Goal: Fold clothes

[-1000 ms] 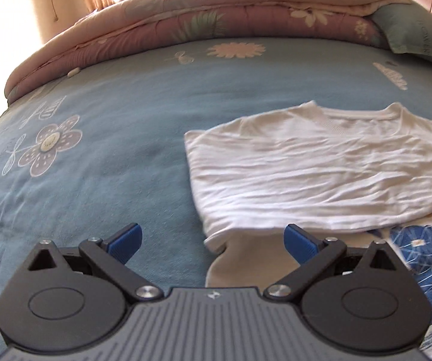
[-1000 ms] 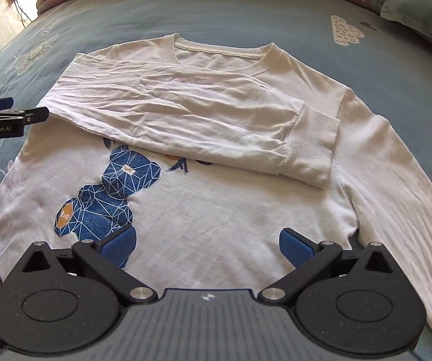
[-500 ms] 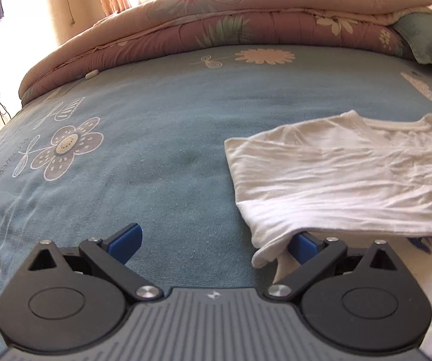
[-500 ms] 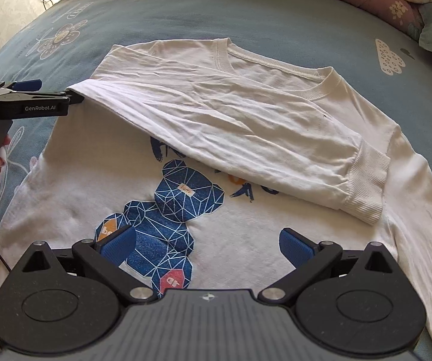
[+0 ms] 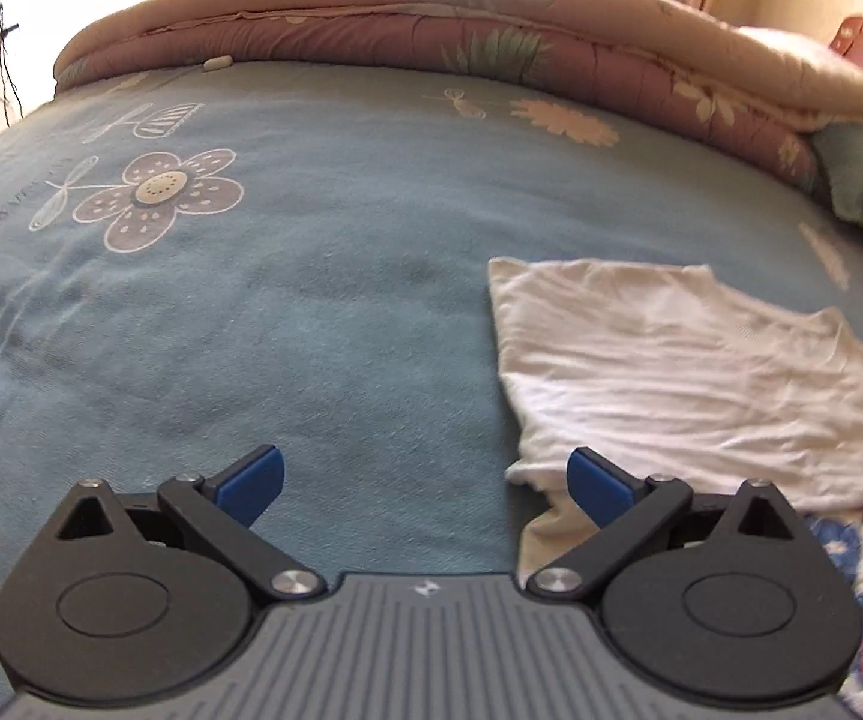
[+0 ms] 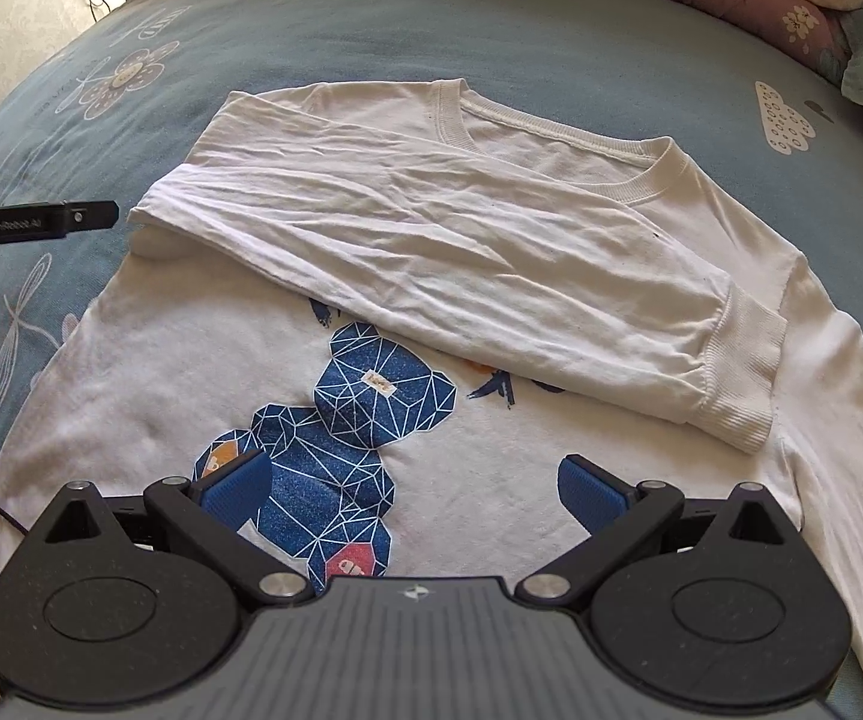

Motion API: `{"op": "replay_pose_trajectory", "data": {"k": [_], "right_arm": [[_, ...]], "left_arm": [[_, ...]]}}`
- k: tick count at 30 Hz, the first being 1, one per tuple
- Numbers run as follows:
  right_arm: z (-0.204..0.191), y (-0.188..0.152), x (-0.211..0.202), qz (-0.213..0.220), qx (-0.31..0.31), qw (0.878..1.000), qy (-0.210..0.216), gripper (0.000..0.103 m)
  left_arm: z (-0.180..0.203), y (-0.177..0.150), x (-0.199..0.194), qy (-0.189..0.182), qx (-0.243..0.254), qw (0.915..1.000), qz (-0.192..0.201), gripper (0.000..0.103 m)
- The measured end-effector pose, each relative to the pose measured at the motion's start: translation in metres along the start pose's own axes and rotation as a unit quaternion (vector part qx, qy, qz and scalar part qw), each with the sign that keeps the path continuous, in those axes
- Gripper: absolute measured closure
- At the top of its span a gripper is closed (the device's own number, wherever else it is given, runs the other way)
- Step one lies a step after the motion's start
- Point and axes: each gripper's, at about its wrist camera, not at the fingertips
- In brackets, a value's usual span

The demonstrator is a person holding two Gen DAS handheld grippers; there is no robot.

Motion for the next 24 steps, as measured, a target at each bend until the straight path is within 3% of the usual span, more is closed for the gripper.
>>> {"op": "replay_pose_trajectory", "data": {"k": [5,9,13,20,24], "right_arm": [[0.01,0.0,0.011,0.002,0.016,1.0,0.002,0.0],[0.016,-0.007,0.018,0.001,0.041,0.999,0.004,0.0],[0.018,-0.014,0.021,0.004,0.035,0.999,0.0,0.0],[0.009,-0.025,0.027,0.019,-0.015,0.999,-0.028,0.0],[0.007,-0.029,0.027,0.033,-0.015,0.999,-0.038,0.0]], "left_arm": [[0.027,0.024,0.005,-0.112,-0.025,0.9934,0.005,0.003],[0.061,0.025,0.024,-0.164,-0.005,0.9861,-0.029,0.003],[0.064,0.003,0.046,-0.133,0.02,0.9878,-0.079,0.006],[0.062,0.034,0.041,-0.142,0.029,0.9885,-0.042,0.005],[0.073,0.056,0.075,-0.136,0.04,0.9891,-0.039,0.005]]}}
Point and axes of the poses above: each gripper's, at about its wrist camera, not at the fingertips, and x roughly the way its jaws point, z to its right, y to its top, and after that the axes turned 10 degrees about y, right-handed
